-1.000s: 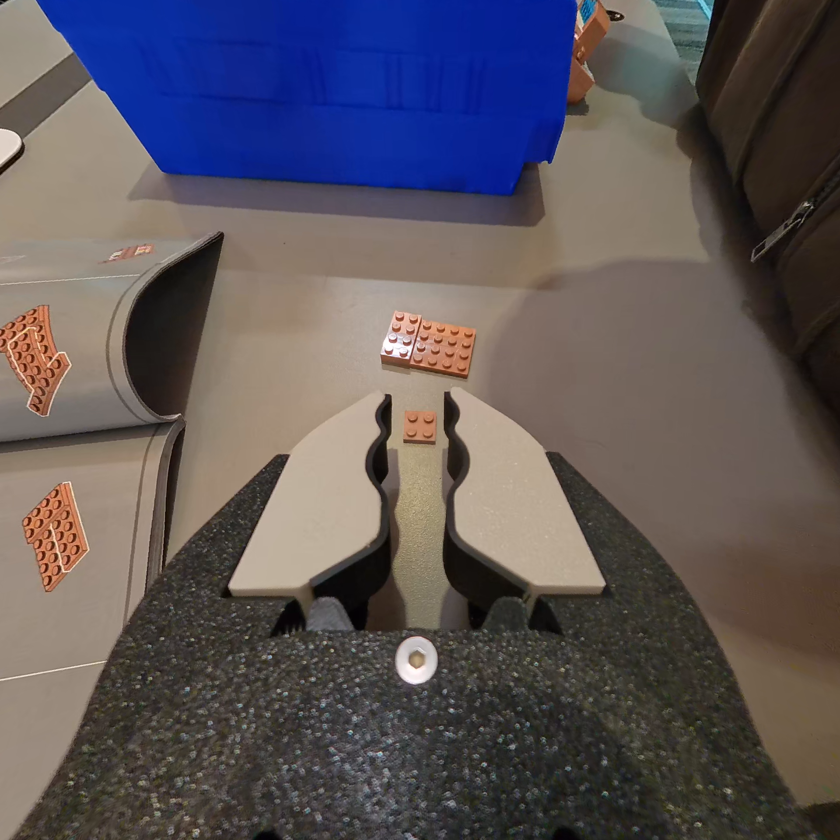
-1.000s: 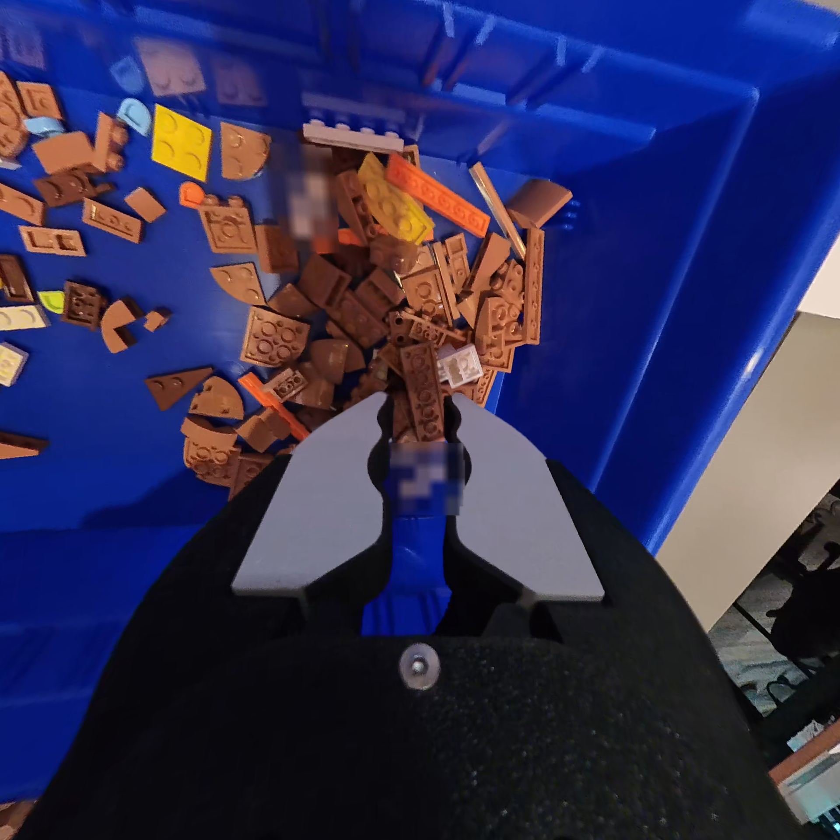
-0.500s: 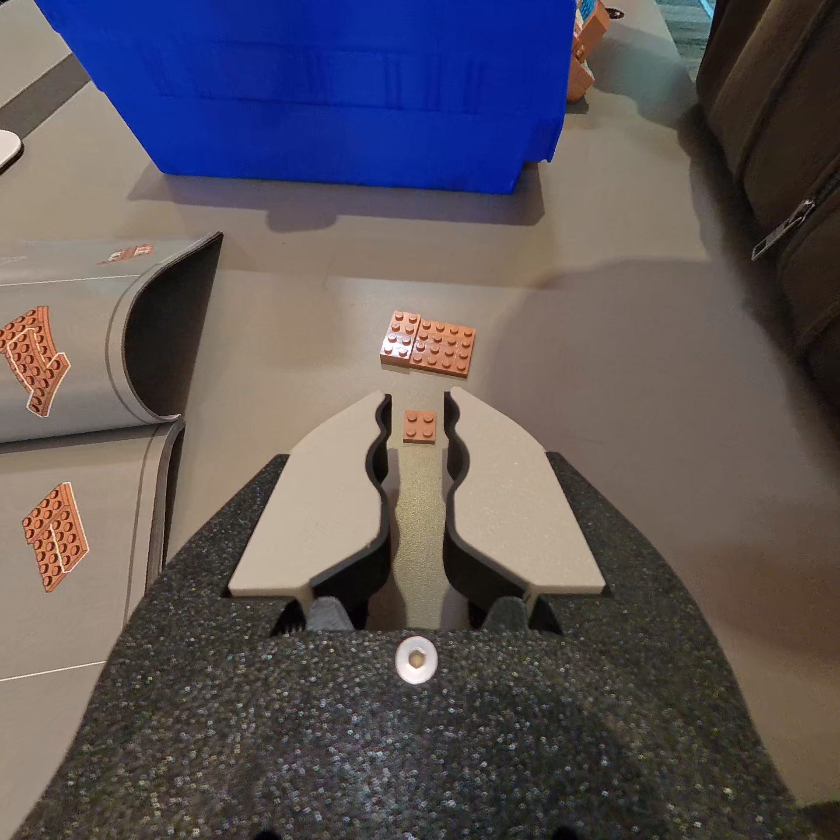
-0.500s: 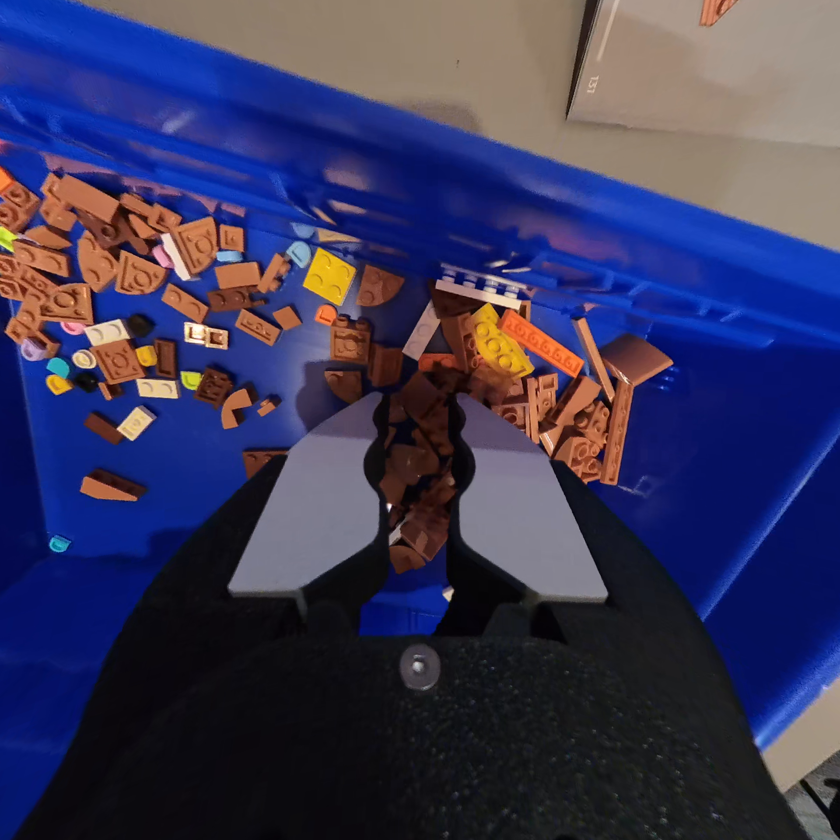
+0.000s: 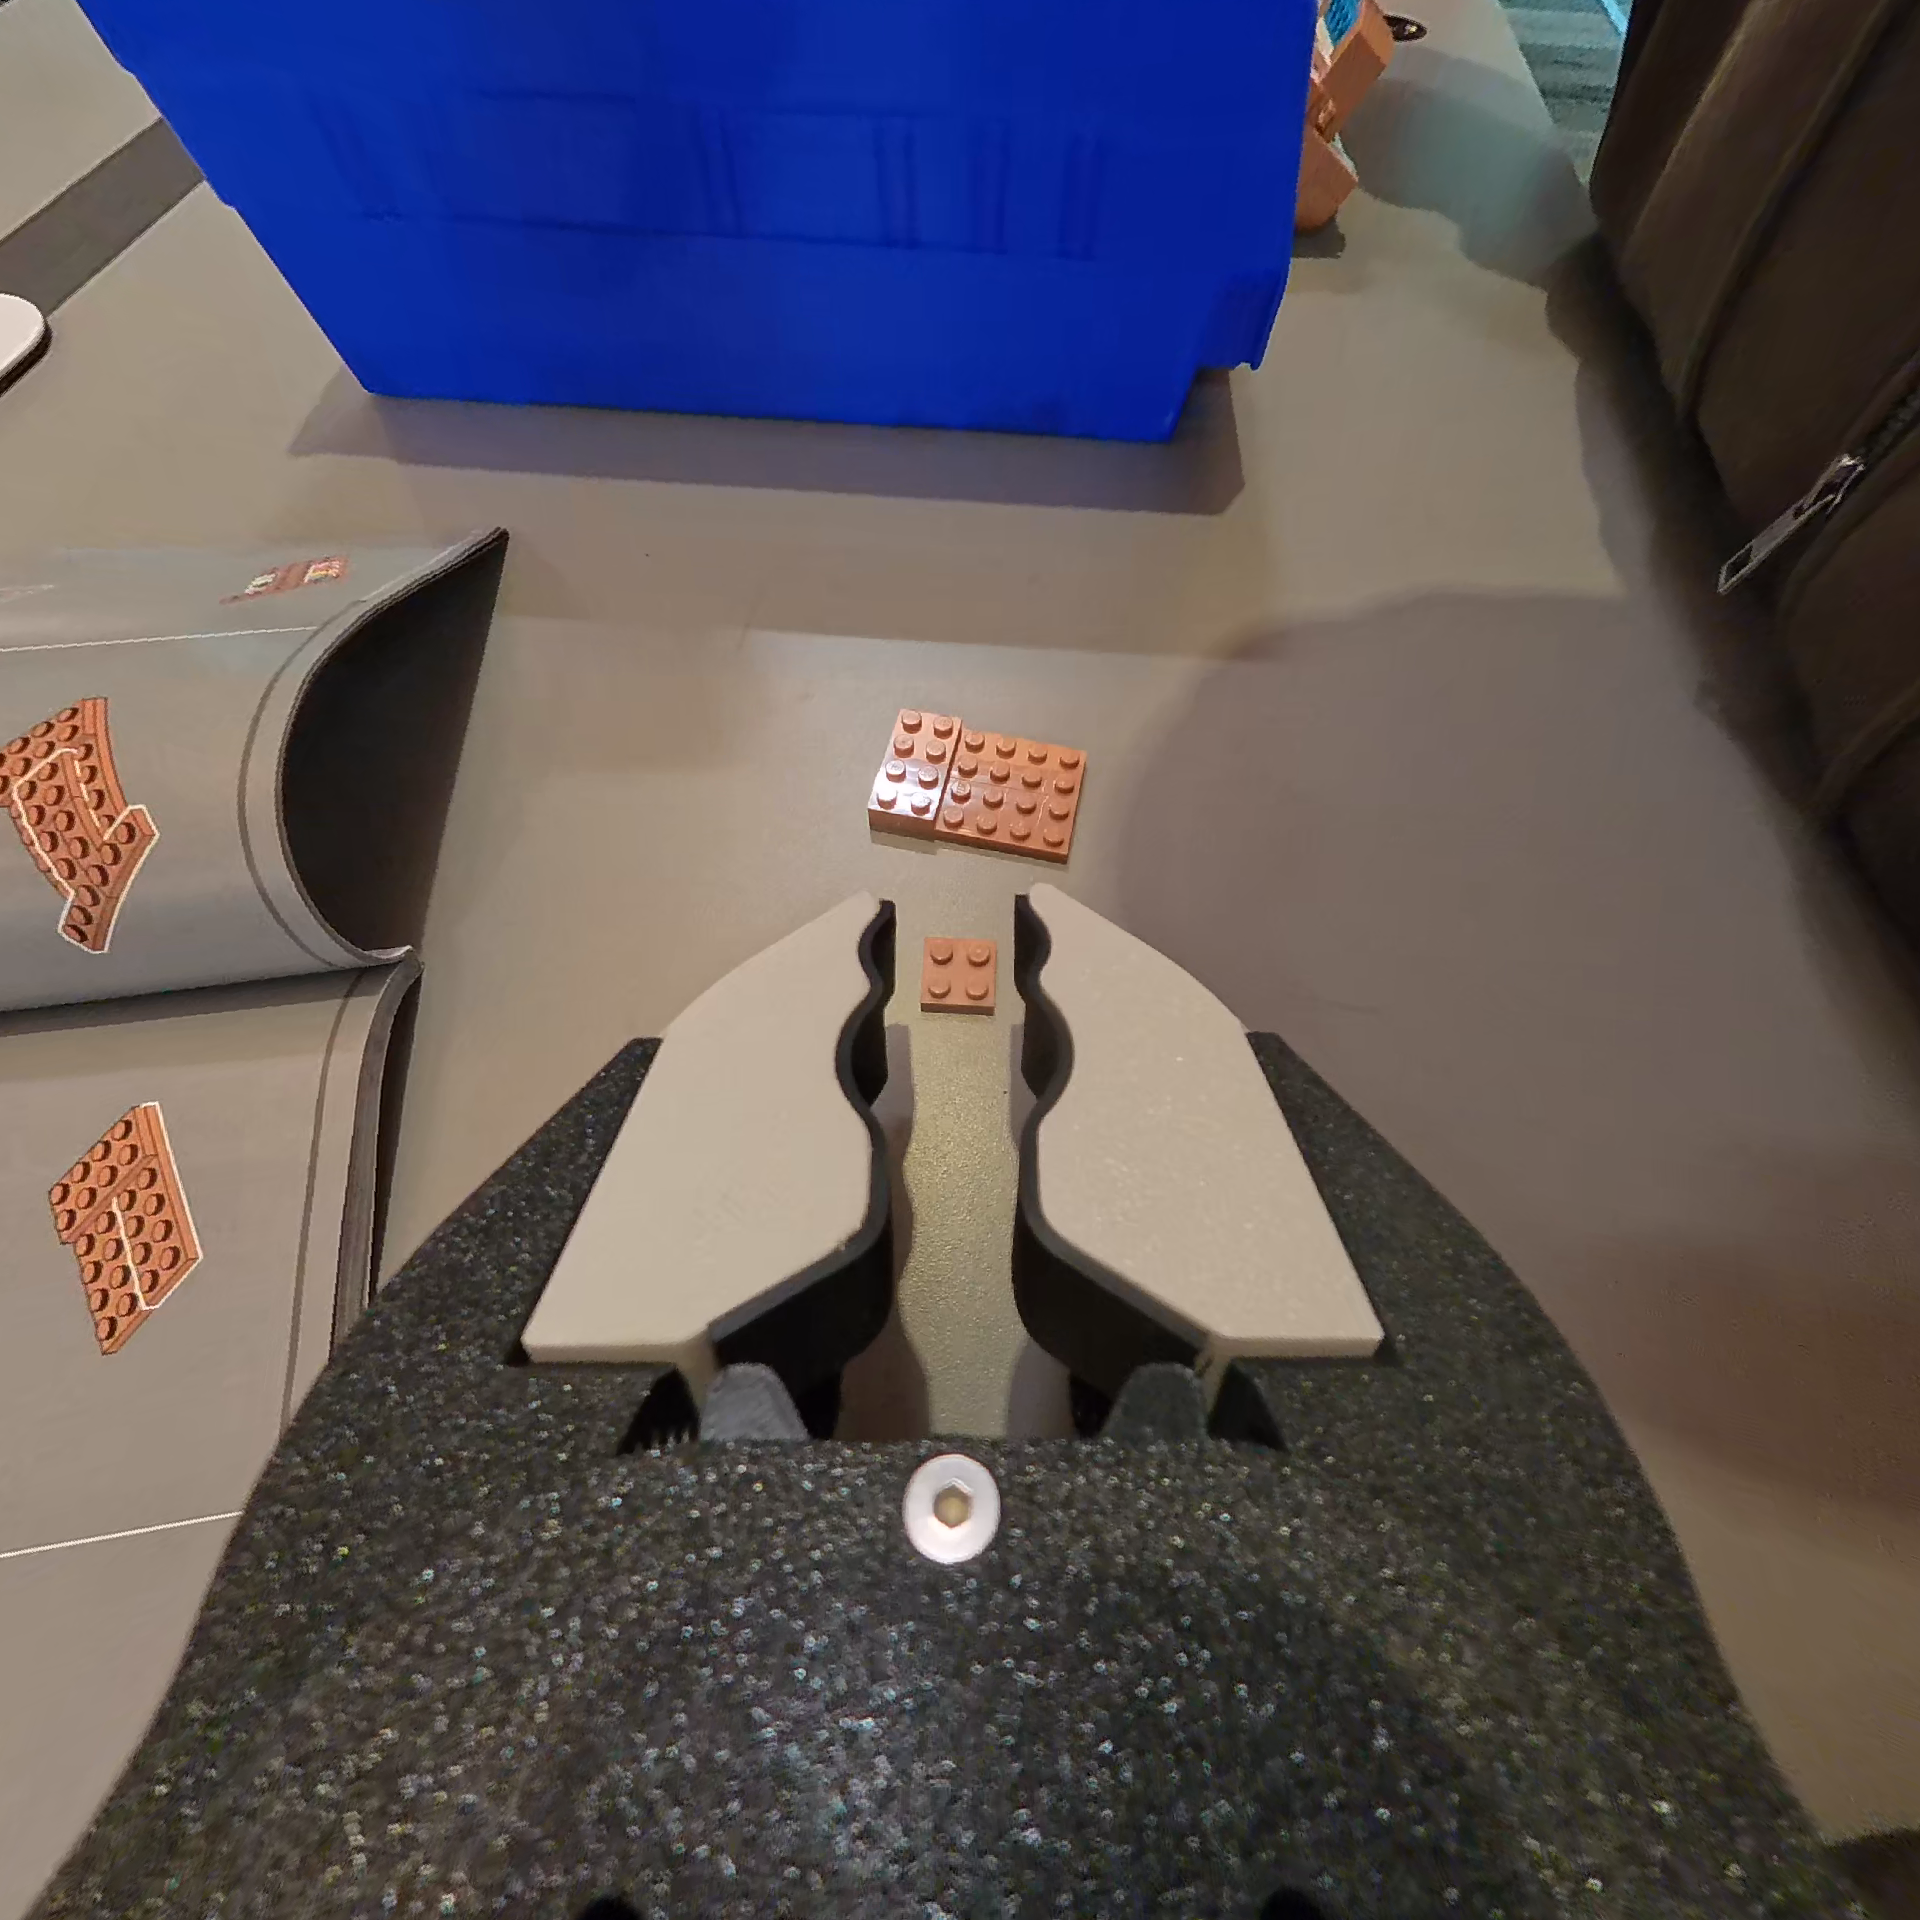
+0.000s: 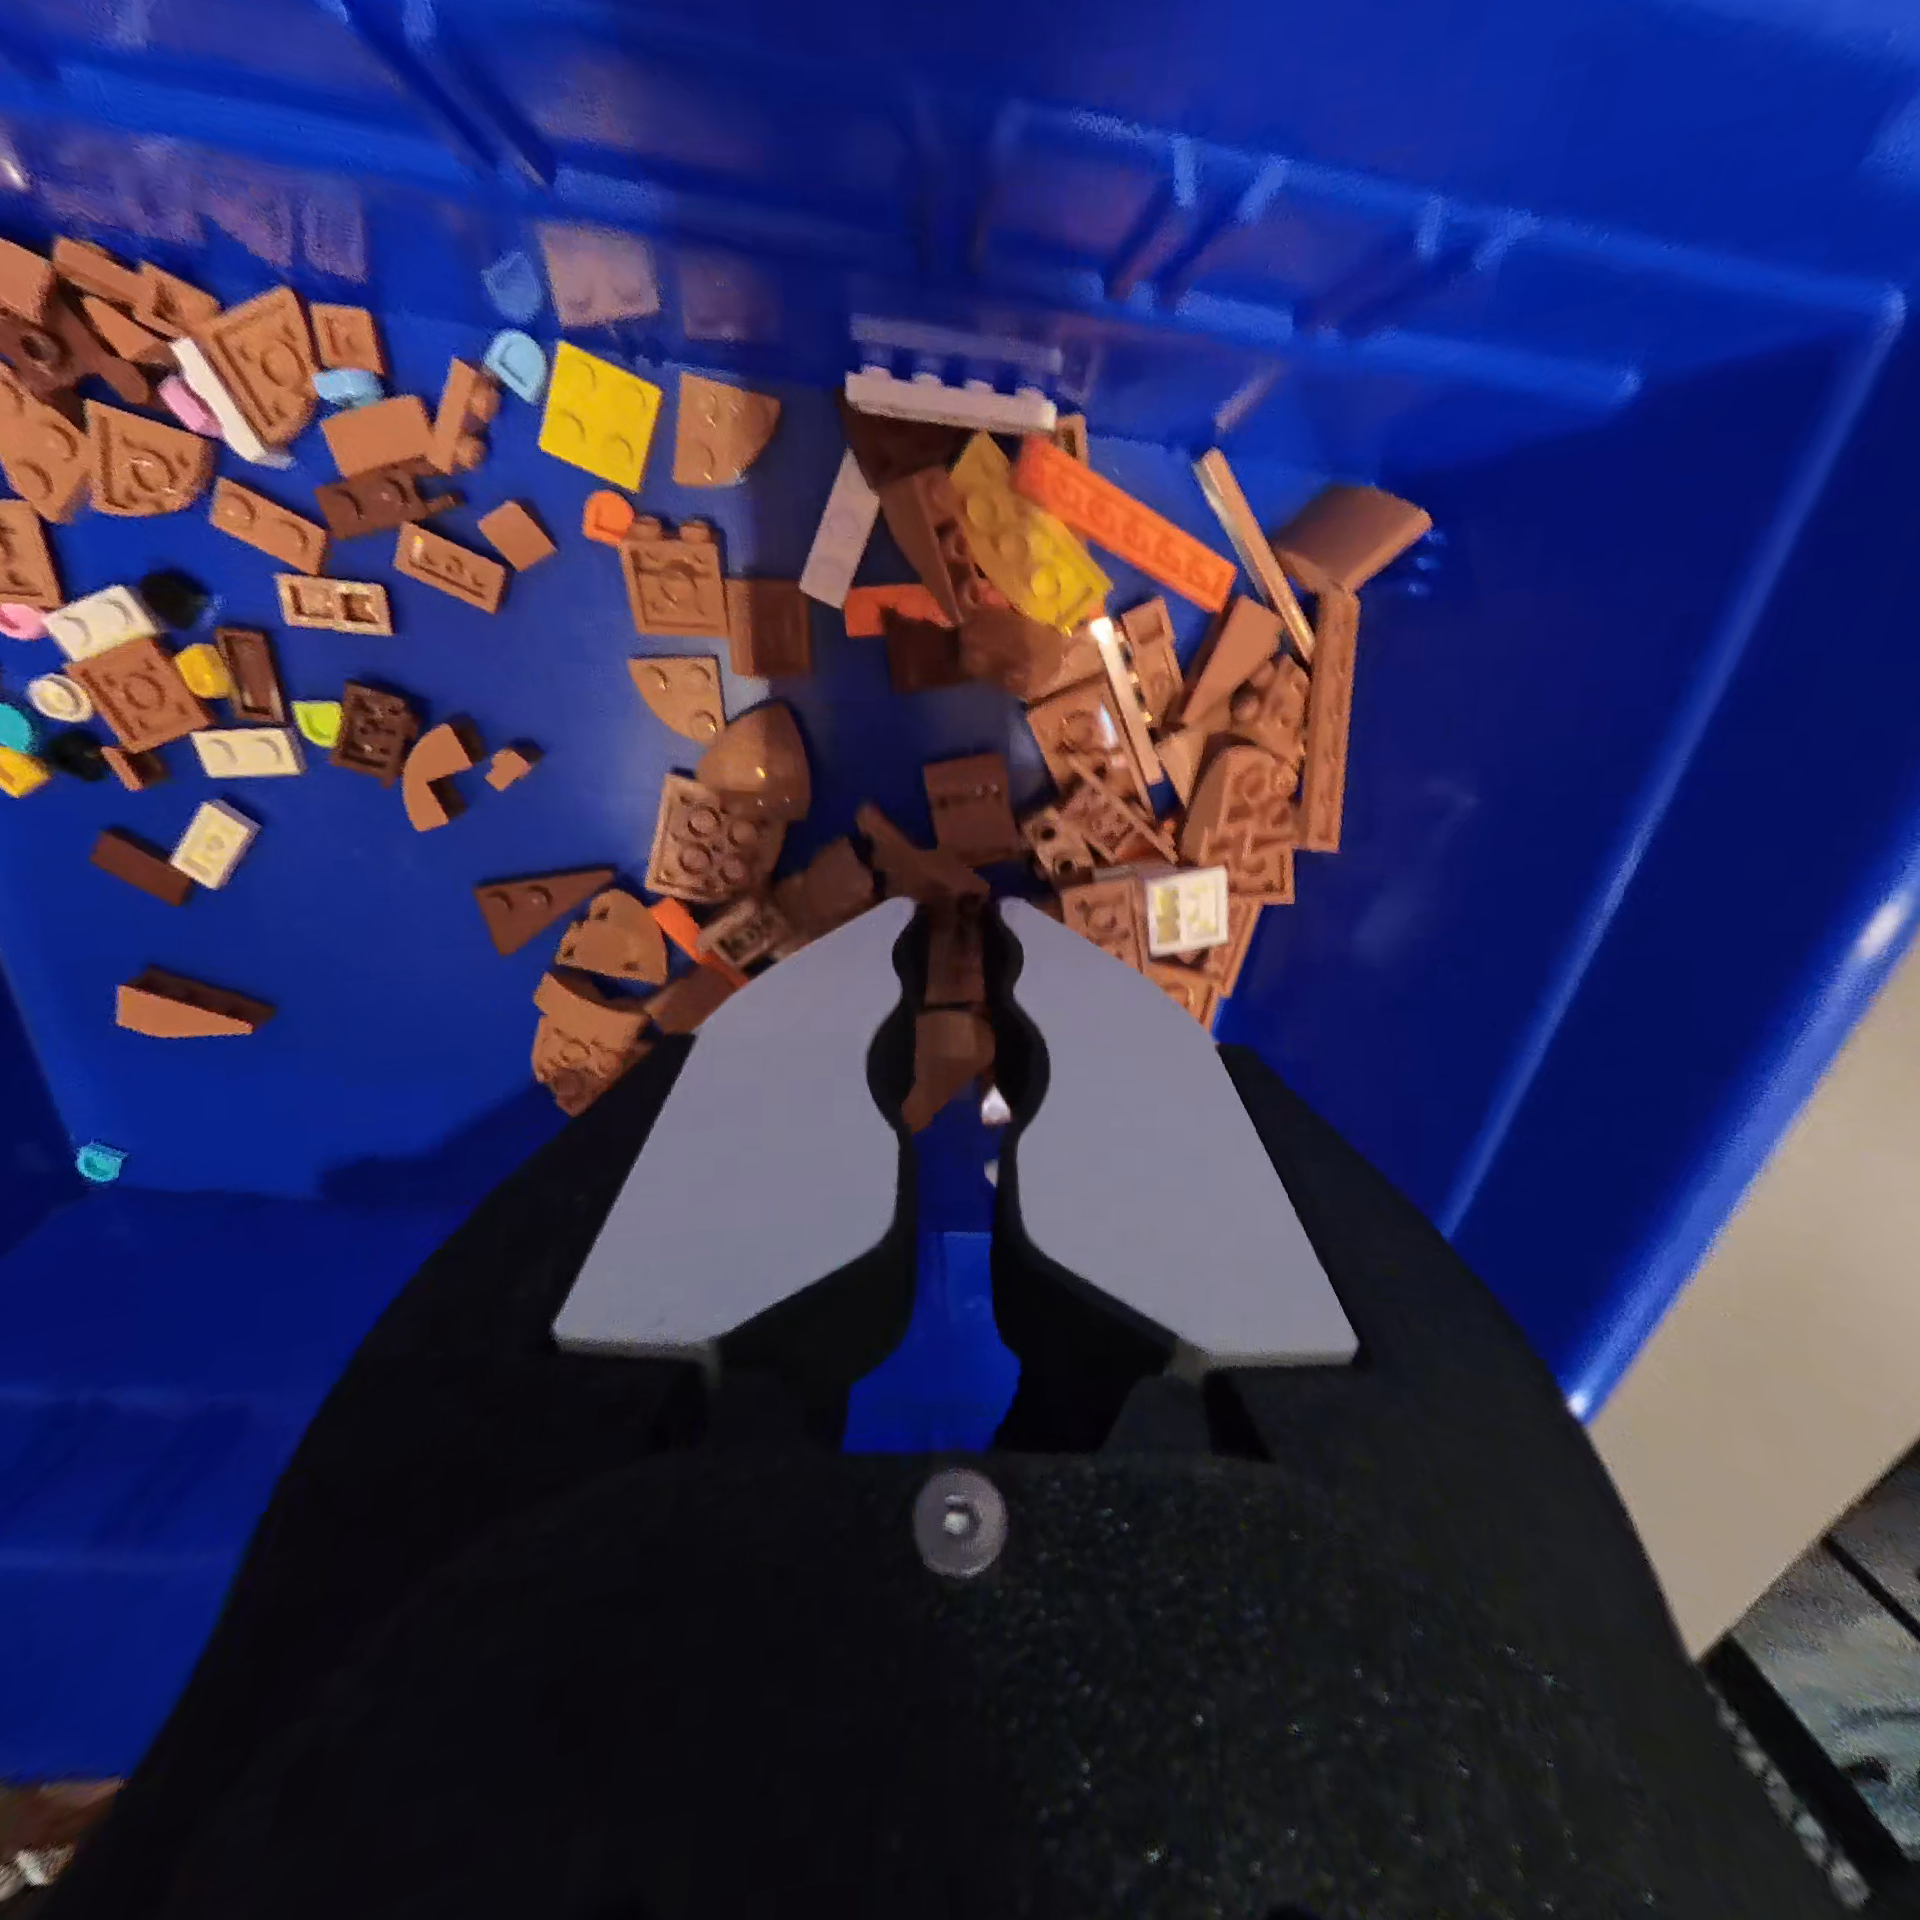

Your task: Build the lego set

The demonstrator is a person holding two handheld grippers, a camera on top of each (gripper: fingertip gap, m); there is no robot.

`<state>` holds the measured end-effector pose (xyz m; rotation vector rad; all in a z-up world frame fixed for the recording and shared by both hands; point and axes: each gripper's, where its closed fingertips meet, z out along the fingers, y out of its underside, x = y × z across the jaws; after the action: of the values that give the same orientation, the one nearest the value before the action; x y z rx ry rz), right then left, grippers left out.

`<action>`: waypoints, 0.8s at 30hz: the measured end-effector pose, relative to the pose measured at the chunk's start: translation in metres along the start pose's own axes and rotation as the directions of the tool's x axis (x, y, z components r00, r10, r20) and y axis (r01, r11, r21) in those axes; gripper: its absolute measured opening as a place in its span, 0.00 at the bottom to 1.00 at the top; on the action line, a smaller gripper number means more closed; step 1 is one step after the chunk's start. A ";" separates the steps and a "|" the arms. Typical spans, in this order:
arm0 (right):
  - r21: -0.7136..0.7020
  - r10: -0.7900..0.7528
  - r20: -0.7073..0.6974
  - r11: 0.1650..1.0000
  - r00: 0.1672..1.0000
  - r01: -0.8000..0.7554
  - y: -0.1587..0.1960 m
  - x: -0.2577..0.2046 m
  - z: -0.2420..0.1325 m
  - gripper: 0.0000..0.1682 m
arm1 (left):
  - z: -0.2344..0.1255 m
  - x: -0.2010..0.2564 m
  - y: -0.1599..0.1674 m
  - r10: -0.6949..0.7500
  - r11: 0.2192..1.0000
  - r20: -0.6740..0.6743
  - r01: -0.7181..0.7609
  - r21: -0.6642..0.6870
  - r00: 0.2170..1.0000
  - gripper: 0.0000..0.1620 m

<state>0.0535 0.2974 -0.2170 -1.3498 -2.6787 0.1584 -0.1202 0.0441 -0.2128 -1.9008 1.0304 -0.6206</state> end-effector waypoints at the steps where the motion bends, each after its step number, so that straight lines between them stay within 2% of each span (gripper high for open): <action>1: -0.006 0.008 -0.009 1.000 1.000 -0.008 0.004 0.001 -0.002 0.06 | 0.000 0.000 0.000 0.000 1.000 0.001 0.000 0.001 1.000 0.13; 14: -0.053 0.037 -0.044 0.998 0.998 -0.039 0.019 0.007 -0.008 0.07 | -0.001 0.000 0.000 -0.003 1.000 0.001 0.003 0.003 1.000 0.13; 24: 0.009 0.019 -0.075 1.000 0.997 -0.019 0.002 0.014 -0.007 0.09 | -0.001 0.000 0.000 -0.003 1.000 0.000 0.003 0.003 1.000 0.13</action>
<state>0.0480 0.3103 -0.2090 -1.3512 -2.6017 0.1174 -0.1209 0.0440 -0.2126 -1.9002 1.0266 -0.6232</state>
